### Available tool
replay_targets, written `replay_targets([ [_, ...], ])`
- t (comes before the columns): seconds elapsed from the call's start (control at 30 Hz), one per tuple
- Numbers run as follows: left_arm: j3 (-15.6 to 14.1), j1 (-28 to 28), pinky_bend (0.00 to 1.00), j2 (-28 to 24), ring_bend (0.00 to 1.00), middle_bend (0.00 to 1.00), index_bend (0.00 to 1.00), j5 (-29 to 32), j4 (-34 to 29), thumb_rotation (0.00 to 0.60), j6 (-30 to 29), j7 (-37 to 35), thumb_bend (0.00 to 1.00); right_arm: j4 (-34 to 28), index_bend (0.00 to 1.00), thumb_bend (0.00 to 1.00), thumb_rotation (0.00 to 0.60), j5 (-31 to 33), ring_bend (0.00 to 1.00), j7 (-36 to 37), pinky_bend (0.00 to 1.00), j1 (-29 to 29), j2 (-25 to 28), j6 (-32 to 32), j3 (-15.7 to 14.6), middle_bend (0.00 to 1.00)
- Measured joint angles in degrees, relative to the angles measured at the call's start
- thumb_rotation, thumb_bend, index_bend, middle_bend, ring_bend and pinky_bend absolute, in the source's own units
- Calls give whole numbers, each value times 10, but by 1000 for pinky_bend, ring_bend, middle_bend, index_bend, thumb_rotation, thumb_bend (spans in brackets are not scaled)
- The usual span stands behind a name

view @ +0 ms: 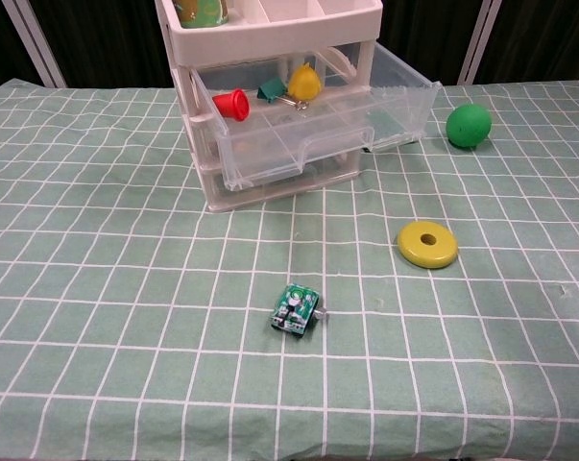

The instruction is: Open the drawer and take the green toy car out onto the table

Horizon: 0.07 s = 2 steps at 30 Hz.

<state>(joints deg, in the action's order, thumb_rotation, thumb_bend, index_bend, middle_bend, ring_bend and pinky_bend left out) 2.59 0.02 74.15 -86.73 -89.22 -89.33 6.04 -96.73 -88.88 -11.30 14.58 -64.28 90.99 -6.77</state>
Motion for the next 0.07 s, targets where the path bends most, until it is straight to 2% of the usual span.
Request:
replay_targets([
  [0.07,0,-1,199,1,175,222,315,0,-1,600,0,3,91,11,0,292,600,-2,0,33,0,-12,4,2,-3,0],
])
